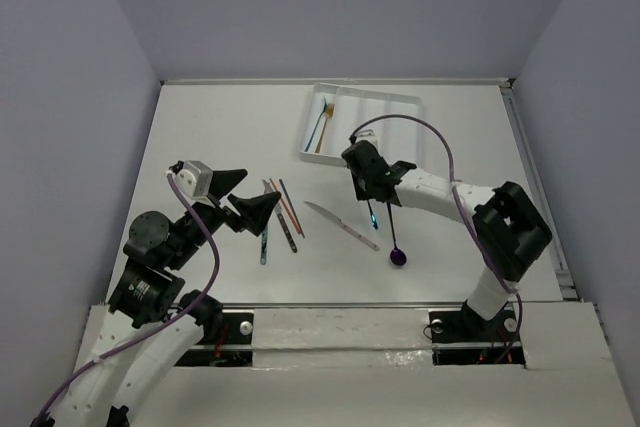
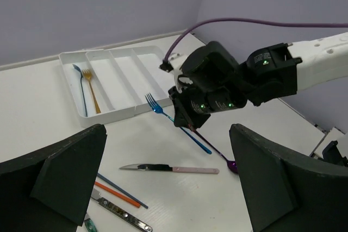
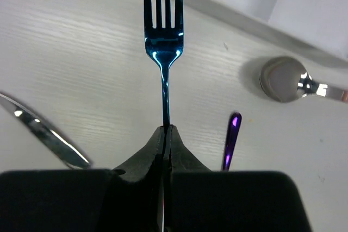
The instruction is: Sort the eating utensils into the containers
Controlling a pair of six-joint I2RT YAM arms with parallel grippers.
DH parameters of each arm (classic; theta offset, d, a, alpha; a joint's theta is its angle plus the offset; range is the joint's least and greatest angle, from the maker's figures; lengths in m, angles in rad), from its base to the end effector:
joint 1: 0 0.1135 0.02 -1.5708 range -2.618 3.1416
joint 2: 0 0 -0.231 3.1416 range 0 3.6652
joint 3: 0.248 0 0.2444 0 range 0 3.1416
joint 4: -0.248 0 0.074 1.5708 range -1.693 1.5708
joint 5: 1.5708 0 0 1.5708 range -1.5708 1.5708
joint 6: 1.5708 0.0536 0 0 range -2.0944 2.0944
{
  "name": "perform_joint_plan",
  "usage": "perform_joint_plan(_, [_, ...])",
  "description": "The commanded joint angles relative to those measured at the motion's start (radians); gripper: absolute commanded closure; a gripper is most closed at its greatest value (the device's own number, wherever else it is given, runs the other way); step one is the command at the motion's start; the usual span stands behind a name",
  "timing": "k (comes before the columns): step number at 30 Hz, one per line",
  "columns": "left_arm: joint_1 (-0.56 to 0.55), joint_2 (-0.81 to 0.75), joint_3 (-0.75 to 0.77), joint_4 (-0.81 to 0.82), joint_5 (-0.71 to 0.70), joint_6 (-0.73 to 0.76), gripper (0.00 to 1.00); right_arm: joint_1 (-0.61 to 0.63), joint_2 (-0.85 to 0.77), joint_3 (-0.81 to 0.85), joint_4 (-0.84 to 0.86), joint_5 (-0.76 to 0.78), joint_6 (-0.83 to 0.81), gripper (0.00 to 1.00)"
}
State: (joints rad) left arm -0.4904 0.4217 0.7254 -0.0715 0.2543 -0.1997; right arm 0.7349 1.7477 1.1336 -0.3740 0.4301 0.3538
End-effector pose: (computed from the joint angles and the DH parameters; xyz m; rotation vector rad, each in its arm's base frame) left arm 0.1170 -0.0778 0.3651 0.4169 1.3216 -0.7495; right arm 0.2794 0.2224 0.1509 -0.3038 2.4149 -0.0767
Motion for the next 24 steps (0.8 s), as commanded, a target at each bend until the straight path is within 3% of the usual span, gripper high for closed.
perform_joint_plan(1, [0.004, -0.006, 0.006, 0.056, 0.008, 0.000, 0.01, 0.015, -0.096, 0.121, 0.168, -0.091, -0.073, 1.00])
perform_joint_plan(9, [0.004, -0.008, 0.006, 0.052, -0.003, -0.003, 0.01, 0.004, 0.174, 0.487, 0.264, -0.071, -0.047, 1.00])
perform_joint_plan(13, [0.004, -0.012, 0.006, 0.050, -0.009, -0.001, 0.01, -0.066, 0.353, 0.794, 0.218, -0.073, -0.004, 1.00])
perform_joint_plan(16, [-0.005, -0.021, 0.006, 0.045, -0.012, -0.001, 0.01, -0.098, 0.487, 0.932, 0.201, -0.076, 0.060, 1.00])
perform_joint_plan(24, [-0.014, -0.020, 0.008, 0.042, -0.020, 0.002, 0.01, -0.150, 0.625, 1.087, 0.218, -0.145, 0.120, 1.00])
